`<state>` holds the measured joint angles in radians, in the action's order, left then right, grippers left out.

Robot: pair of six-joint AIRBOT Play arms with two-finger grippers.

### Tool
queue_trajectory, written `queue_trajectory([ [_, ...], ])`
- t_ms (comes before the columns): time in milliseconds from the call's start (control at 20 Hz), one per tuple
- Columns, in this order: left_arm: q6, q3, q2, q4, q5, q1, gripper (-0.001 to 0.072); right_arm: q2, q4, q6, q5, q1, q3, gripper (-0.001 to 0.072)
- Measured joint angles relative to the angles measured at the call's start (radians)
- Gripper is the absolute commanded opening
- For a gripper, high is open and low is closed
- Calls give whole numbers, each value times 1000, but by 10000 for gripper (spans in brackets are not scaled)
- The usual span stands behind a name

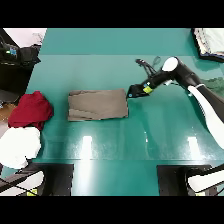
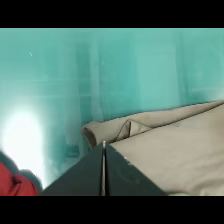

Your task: Fold the shirts.

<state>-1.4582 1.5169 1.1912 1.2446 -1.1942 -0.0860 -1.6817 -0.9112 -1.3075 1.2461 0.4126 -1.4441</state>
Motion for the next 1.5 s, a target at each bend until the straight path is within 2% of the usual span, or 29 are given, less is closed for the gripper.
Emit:
queue_trajectory([
  [200,0,-29,1,-38,46,-1,24,-18,174,24,-72,-65,138,711],
  [250,2,-33,2,-47,53,0,25,-38,222,37,-73,-64,149,690],
  [450,20,-38,2,-74,74,0,24,-133,361,63,-84,-8,106,686],
  [500,23,-39,2,-76,76,-1,25,-156,377,67,-82,13,83,603],
  [600,32,-40,2,-84,75,0,24,-200,387,72,-84,58,36,308],
  [650,38,-40,2,-87,72,0,24,-218,388,73,-84,79,14,136],
  [700,42,-41,2,-90,70,0,24,-229,397,77,-81,96,-5,20],
  [900,49,-41,2,-106,44,-1,24,-240,407,104,-68,126,-76,18],
  [1050,51,-41,2,-127,23,18,24,-180,369,113,-58,76,-115,18],
  [1250,53,-41,2,-141,42,123,24,-44,291,106,-38,-104,-133,18],
  [1500,53,-41,2,-145,168,307,24,92,181,65,-19,-411,-138,18],
])
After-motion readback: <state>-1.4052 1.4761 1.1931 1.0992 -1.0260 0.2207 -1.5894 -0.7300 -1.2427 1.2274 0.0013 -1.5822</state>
